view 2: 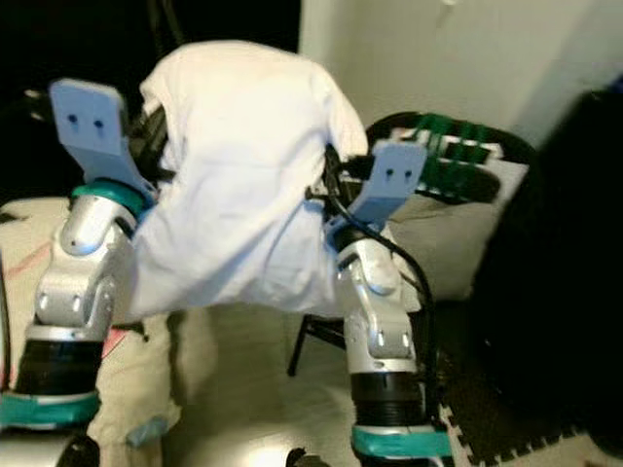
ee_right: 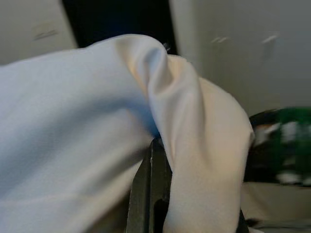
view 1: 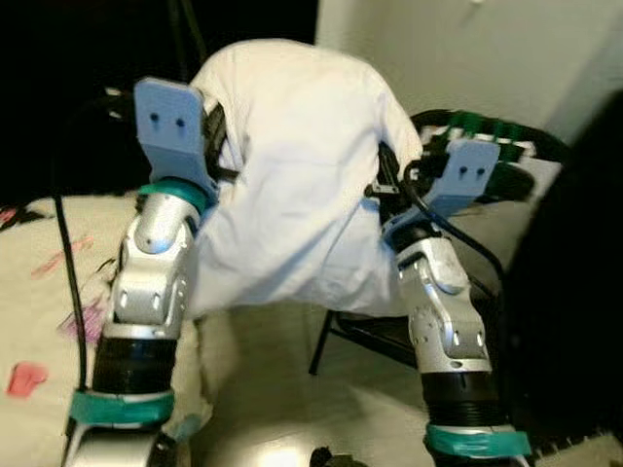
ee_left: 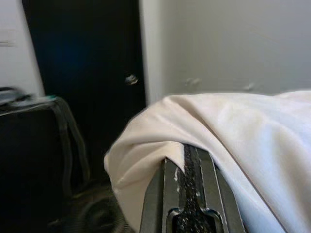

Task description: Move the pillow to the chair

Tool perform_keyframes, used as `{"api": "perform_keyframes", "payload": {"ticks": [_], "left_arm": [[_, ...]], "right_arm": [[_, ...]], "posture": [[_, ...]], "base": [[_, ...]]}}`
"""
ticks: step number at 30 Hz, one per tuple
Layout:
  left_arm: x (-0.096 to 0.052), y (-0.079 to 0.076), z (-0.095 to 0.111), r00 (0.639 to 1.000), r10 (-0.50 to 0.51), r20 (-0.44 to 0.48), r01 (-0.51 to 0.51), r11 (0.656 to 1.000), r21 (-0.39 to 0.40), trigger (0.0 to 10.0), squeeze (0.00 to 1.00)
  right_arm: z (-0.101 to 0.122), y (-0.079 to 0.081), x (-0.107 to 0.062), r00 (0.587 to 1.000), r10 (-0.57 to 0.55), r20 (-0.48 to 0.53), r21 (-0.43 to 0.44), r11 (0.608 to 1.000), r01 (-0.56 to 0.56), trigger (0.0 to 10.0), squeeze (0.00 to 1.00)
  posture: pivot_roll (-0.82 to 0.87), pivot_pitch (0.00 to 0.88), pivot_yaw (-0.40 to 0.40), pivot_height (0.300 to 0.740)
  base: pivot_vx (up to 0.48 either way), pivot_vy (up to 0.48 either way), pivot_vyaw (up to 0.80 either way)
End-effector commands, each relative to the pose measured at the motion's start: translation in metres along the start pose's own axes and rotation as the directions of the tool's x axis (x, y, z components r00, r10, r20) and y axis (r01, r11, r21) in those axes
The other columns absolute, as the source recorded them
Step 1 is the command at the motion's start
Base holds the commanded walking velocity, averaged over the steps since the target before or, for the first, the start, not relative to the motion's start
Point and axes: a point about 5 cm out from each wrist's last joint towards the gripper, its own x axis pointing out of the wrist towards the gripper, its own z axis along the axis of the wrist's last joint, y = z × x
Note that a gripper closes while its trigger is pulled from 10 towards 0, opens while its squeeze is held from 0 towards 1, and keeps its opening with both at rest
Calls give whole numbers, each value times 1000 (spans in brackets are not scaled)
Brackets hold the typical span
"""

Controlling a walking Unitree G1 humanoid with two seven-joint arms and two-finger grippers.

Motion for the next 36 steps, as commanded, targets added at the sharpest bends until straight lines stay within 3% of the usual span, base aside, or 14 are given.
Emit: {"api": "perform_keyframes", "payload": {"ticks": [1, 7, 13, 23, 36], "left_arm": [[0, -14, 18, 995, -50, 91, 52, 998, -17, 10000, 0], [0, -13, 25, 991, -50, 126, 55, 998, -34, 10000, 0], [1, -6, 35, 983, -5, 182, 25, 994, -104, 10000, 0], [-3, -10, 39, 973, -107, 207, 133, 984, -120, 10000, 0], [-4, -9, 44, 967, -94, 238, 137, 976, -168, 10000, 0]], "right_arm": [[20, 24, 5, 991, 104, 89, -5, 995, -104, 10000, 0], [23, 25, 5, 989, 117, 92, -14, 993, -116, 10000, 0], [24, 27, 5, 987, 134, 92, -29, 991, -132, 10000, 0], [27, 31, 7, 983, 154, 96, -51, 987, -149, 10000, 0], [30, 33, 9, 980, 170, 107, -66, 984, -163, 10000, 0]], "posture": [[67, 9, 36, 740], [64, 11, 29, 740], [63, 12, 20, 740], [60, 0, 16, 740], [55, 0, -1, 740]], "base": [[0, 0, -800], [0, 0, -800], [0, 0, -800], [0, 0, -800], [0, 0, -800]]}}
